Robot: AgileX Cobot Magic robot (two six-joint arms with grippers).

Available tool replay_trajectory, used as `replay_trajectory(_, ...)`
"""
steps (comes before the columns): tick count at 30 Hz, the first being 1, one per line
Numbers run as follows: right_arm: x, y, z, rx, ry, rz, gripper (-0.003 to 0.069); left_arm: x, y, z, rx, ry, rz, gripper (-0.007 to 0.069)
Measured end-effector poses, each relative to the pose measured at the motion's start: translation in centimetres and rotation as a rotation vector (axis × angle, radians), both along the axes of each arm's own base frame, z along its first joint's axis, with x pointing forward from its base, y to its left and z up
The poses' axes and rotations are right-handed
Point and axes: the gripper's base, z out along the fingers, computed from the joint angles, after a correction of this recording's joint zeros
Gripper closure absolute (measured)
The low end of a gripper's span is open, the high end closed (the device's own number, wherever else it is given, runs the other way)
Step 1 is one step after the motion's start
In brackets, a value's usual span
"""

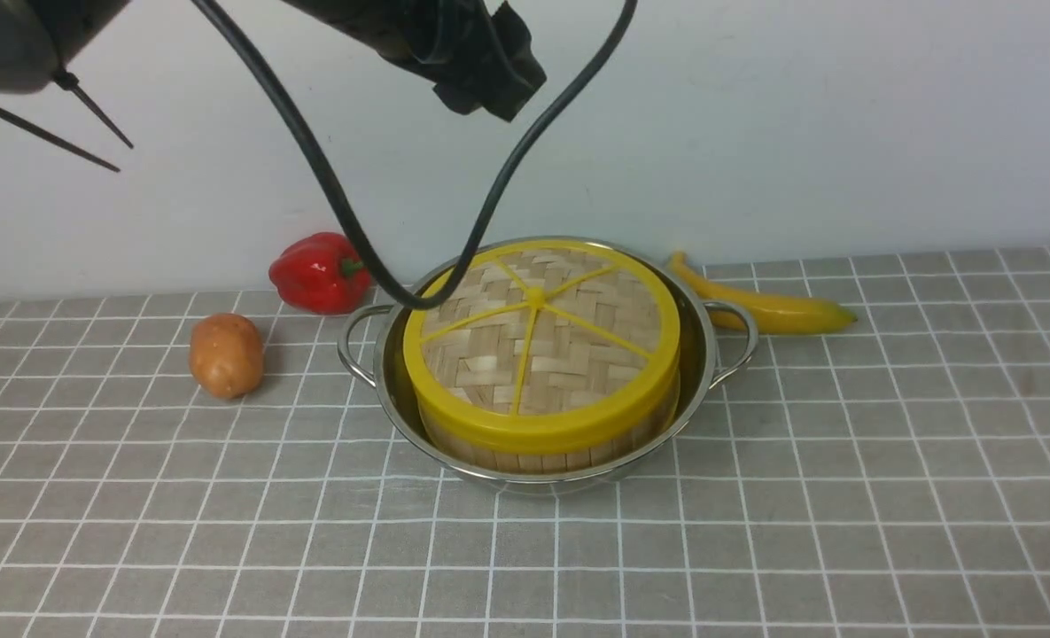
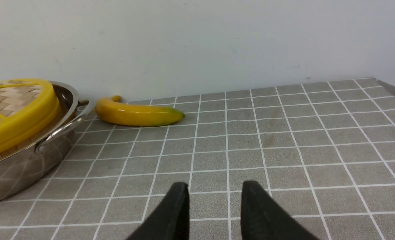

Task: Place the steamer in the pot on the grey tablecloth, and put the lid on the steamer.

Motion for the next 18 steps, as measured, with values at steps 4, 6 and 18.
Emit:
replay_trajectory(4, 0.0, 0.0, 0.0, 0.0, 0.0, 0.0, 0.0419, -1.8, 1.3, -0.4, 0.013, 0.08, 0.058, 0.0227)
replay_trajectory(6, 0.0, 0.0, 0.0, 0.0, 0.001, 0.0, 0.0419, -3.4, 2.9, -0.5, 0.003, 0.12, 0.115, 0.0227)
replay_trajectory(18, 0.0, 0.0, 0.0, 0.0, 0.001, 0.0, 0.0419, -22.8, 16.9, -6.1, -0.253, -0.169, 0.652, 0.0227)
